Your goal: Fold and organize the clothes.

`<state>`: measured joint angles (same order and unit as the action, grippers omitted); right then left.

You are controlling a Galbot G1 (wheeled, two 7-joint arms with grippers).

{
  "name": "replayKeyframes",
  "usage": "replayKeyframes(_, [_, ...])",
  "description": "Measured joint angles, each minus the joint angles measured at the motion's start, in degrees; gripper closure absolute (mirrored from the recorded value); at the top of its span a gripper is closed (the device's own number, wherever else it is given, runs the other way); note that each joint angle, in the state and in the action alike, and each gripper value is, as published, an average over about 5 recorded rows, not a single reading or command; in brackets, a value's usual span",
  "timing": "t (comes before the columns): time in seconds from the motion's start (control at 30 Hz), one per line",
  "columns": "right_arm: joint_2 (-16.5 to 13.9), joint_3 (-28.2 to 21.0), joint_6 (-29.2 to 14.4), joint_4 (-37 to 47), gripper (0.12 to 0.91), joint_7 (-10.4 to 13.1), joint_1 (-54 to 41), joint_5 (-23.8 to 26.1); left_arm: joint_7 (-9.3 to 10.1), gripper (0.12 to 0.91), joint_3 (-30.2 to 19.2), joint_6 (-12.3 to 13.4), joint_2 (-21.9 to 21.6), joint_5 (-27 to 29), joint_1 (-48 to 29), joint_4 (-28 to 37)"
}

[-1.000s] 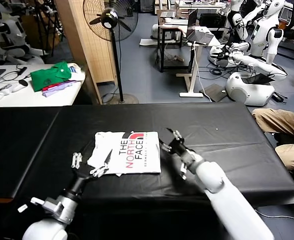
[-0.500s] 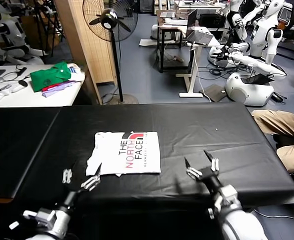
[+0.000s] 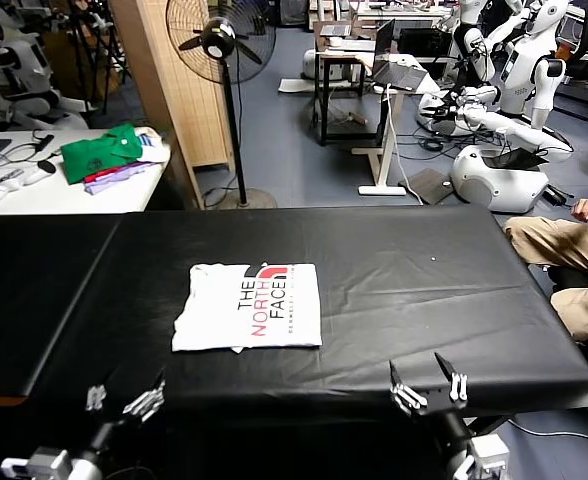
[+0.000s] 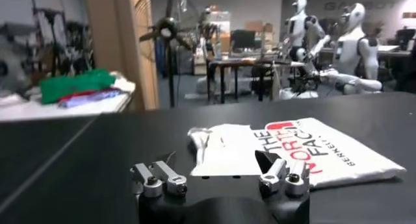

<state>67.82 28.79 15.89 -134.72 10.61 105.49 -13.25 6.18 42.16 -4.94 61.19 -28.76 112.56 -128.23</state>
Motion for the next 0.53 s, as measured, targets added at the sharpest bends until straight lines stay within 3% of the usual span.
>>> replayKeyframes(0.13, [0.6, -0.8, 0.0, -0.7, 0.227, 2.5, 2.7, -0.2, 1.3, 0.232, 2.9, -3.2, 0.2, -0.2, 2.7, -2.0])
replayKeyframes(0.3, [0.7, -1.3, -0.1, -0.9, 0.227, 3.1, 4.2, -0.2, 1.73, 0.232, 4.9, -7.0, 0.7, -0.2, 4.2, -4.1])
replayKeyframes(0.53, [0.8, -1.6, -0.2, -1.1, 0.227, 3.1, 4.8, -0.2, 1.59, 0.232, 5.2, -8.3, 0.9, 0.0, 4.3, -5.1])
